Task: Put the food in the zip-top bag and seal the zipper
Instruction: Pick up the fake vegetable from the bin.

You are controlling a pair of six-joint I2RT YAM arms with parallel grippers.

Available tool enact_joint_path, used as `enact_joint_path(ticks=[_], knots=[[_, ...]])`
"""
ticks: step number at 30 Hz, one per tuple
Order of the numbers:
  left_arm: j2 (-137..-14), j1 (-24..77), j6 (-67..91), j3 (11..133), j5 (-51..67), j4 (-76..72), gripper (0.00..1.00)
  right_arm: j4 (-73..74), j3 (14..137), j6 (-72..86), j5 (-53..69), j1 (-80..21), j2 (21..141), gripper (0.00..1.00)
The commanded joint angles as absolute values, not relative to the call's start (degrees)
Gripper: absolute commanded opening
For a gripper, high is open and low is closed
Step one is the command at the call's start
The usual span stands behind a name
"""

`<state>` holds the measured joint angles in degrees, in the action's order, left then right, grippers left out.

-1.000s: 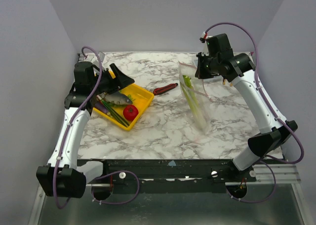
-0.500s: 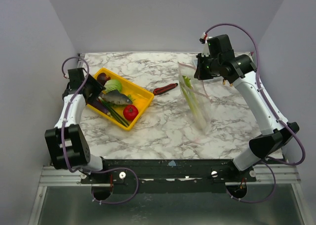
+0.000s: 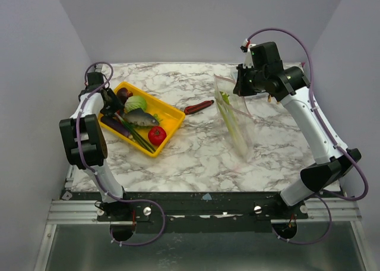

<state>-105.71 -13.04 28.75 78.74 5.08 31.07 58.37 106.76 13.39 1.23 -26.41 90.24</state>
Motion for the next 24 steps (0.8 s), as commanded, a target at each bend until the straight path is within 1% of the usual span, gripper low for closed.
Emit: enact_joint_path(ticks=[1, 6, 15, 21, 23, 24], knots=[[-106.5, -15.1, 30.9, 78.1, 5.9, 33.0, 0.5, 57.4, 106.9, 12.6, 2.9, -26.2, 88.3, 0.0], [-107.4, -15.2, 30.2, 79.6, 6.4, 33.7, 0.5, 57.2, 106.5, 13.2, 3.3, -26.2, 88.0, 0.0], [-109.5, -15.2, 32.6, 82.2, 7.3, 39.1, 0.42, 57.9, 108.2, 13.7, 3.1, -26.2, 87.6, 0.0], [-110.0, -14.9, 32.4, 83.2, 6.3, 40.0, 0.4, 57.6, 108.6, 13.9, 3.3, -26.2, 87.1, 0.0], [-110.3, -14.5, 31.7, 83.6, 5.8, 40.2, 0.42, 57.6, 108.7, 14.1, 3.3, -26.2, 87.1, 0.0], [-110.6, -14.3, 31.1, 84.2, 5.6, 40.6, 0.4, 57.4, 108.7, 14.1, 3.5, -26.3, 86.9, 0.0]])
